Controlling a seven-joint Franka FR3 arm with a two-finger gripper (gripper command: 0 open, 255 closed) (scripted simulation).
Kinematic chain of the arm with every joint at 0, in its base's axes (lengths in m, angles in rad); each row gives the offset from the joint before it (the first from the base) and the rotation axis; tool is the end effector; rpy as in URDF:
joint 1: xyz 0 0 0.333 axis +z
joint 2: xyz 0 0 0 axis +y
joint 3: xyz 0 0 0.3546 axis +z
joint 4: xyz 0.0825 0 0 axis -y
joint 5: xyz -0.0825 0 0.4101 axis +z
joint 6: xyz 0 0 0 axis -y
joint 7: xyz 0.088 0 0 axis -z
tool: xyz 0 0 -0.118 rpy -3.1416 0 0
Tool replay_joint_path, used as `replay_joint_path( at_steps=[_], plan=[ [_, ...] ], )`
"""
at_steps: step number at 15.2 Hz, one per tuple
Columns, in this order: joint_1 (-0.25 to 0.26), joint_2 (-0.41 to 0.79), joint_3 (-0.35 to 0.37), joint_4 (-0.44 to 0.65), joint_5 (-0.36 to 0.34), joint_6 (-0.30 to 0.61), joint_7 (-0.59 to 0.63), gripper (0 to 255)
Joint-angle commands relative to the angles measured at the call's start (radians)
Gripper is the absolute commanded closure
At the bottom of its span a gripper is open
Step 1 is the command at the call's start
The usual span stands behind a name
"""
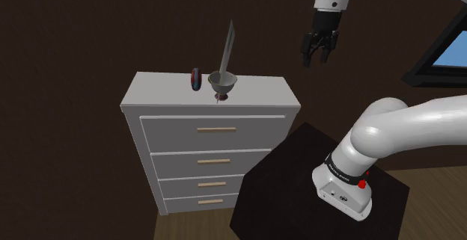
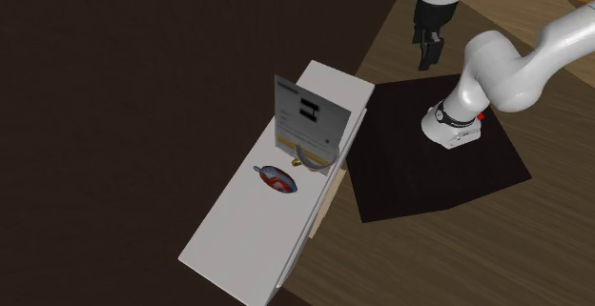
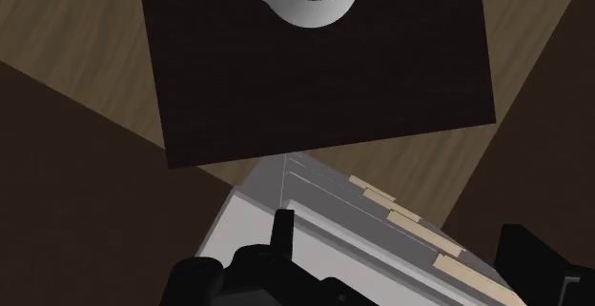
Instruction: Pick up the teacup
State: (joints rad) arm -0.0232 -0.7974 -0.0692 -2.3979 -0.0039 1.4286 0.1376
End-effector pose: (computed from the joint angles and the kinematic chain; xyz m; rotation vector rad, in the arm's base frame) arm 0.2815 -0.0329 0.5781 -3.0739 0.3163 0.2703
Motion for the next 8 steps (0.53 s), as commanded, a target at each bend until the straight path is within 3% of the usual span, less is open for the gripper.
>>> replay_joint_path(
  at_steps=[1, 8],
  plan=[
    [0.0, 0.0, 0.0, 0.0, 0.0, 0.0, 0.0, 0],
    [0.035, 0.163, -0.009, -0.033, 0.094, 0.264, -0.001, 0]
  ],
)
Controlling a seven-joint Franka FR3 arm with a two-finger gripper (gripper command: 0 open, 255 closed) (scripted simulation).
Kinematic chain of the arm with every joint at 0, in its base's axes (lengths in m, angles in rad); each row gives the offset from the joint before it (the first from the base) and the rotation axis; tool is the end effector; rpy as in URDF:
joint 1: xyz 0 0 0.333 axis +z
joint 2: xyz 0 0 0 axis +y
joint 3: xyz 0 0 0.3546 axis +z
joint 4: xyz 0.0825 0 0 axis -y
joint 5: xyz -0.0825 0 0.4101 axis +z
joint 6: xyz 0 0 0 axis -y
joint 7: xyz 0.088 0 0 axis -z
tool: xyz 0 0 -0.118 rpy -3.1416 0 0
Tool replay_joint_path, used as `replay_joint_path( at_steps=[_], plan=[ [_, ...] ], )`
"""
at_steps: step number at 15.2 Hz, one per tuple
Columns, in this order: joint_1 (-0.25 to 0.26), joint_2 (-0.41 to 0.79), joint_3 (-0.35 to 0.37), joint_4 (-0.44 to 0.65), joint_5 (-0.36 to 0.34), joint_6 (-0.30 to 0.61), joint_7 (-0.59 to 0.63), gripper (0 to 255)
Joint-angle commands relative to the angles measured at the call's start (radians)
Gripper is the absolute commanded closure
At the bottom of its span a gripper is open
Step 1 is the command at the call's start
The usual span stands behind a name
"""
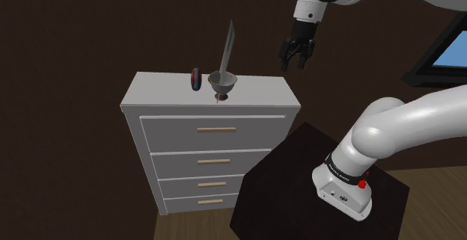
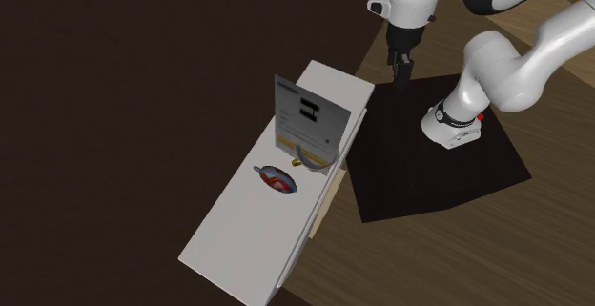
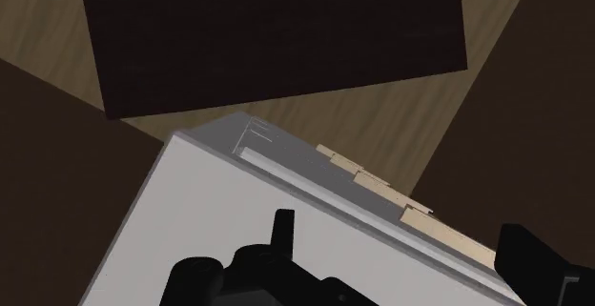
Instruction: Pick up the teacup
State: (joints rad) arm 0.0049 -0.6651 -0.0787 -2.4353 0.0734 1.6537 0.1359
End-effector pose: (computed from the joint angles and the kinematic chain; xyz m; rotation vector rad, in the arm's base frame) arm 0.3378 -0.0210 0.5351 -3.0044 0.3022 0.1860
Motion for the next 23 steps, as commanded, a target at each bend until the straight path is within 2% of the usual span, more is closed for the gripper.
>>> replay_joint_path(
  at_steps=[1, 10, 17, 23],
  plan=[
    [0.013, 0.057, -0.001, 0.005, 0.031, 0.075, -0.002, 0],
    [0.077, 0.331, -0.013, 0.077, 0.182, 0.363, -0.057, 0],
    [0.121, 0.557, -0.016, 0.21, 0.328, 0.515, -0.133, 0],
    [0.124, 0.595, -0.014, 0.169, 0.355, 0.588, -0.17, 0]
  ],
)
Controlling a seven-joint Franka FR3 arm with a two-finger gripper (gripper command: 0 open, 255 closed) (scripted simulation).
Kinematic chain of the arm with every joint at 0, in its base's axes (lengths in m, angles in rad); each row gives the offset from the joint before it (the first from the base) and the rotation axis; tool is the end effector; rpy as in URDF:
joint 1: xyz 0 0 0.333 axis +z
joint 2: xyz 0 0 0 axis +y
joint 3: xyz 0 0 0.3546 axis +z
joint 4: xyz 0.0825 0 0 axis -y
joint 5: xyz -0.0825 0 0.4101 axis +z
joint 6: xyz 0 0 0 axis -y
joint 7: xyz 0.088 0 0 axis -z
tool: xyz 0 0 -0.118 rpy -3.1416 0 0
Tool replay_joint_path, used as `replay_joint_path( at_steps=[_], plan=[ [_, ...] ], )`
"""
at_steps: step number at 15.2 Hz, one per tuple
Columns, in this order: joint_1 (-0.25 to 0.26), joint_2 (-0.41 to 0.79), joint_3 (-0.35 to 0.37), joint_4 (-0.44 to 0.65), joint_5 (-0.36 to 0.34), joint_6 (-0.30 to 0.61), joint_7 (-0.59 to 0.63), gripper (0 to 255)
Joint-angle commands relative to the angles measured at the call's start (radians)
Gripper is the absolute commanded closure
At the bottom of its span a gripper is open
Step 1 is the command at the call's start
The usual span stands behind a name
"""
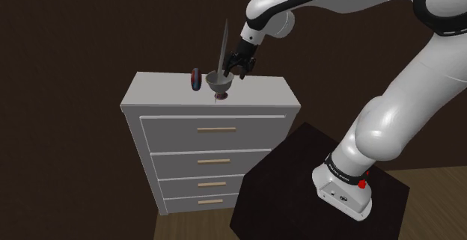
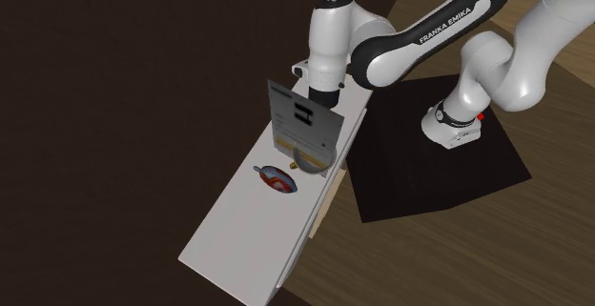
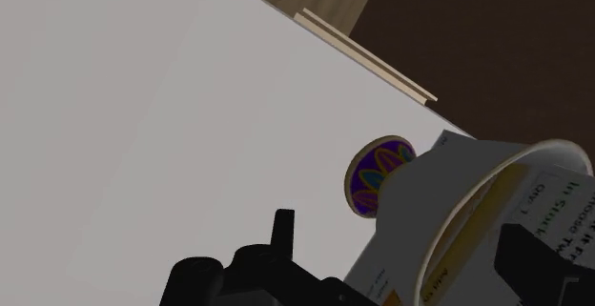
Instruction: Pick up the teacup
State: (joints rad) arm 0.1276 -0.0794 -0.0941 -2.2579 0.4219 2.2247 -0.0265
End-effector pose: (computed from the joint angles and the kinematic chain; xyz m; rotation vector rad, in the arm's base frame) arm 0.5325 0.0338 0.4156 -2.7808 0.2670 -0.0605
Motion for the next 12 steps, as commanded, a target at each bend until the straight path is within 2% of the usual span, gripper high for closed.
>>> replay_joint_path(
  at_steps=[1, 3, 4, 12],
  plan=[
    [0.002, 0.016, 0.001, -0.014, 0.012, 0.029, -0.014, 0],
    [0.003, 0.02, 0.001, -0.018, 0.015, 0.036, -0.018, 0],
    [0.002, 0.02, 0.001, -0.017, 0.015, 0.035, -0.018, 255],
    [0.003, 0.027, 0.001, -0.011, 0.016, 0.036, -0.019, 255]
  ],
)
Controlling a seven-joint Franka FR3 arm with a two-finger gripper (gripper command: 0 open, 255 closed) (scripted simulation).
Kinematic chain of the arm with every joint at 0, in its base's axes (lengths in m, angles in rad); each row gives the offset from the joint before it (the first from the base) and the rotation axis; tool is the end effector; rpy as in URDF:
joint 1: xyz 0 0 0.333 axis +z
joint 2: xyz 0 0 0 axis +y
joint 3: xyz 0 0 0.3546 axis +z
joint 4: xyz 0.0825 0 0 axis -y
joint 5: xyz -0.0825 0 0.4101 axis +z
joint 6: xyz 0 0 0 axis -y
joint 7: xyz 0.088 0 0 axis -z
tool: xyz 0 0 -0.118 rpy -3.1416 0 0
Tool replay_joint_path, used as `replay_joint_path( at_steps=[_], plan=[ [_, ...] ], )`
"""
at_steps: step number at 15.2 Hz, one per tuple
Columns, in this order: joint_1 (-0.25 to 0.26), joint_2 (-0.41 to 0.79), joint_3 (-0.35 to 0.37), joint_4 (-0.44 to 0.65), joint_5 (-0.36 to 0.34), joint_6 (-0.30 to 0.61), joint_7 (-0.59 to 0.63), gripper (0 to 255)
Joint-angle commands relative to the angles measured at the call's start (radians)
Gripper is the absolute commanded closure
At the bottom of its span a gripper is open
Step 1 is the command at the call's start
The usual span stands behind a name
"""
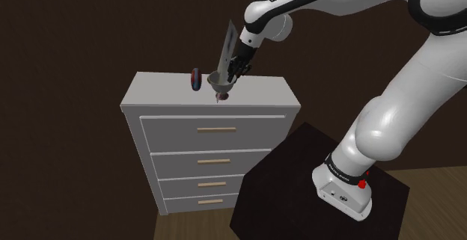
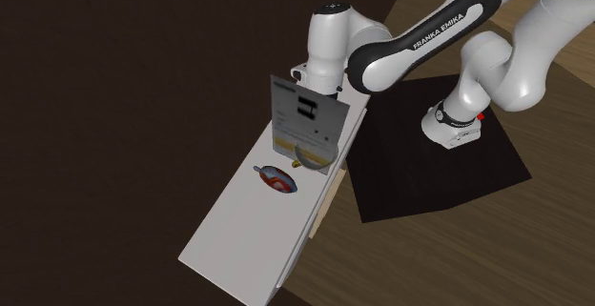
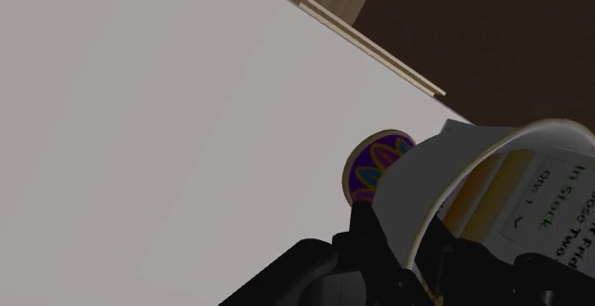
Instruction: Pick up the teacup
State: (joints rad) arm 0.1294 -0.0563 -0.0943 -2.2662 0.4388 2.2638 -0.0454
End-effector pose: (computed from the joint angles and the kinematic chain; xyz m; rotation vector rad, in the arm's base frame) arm 0.5361 0.0332 0.4028 -2.7786 0.2698 -0.0757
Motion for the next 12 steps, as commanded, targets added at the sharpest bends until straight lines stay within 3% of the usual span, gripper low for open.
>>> replay_joint_path(
  at_steps=[1, 12],
  plan=[
    [0.001, -0.003, 0.001, -0.009, -0.002, -0.004, 0.001, 255],
    [-0.006, -0.069, 0.0, 0.068, -0.051, -0.137, 0.067, 255]
  ],
)
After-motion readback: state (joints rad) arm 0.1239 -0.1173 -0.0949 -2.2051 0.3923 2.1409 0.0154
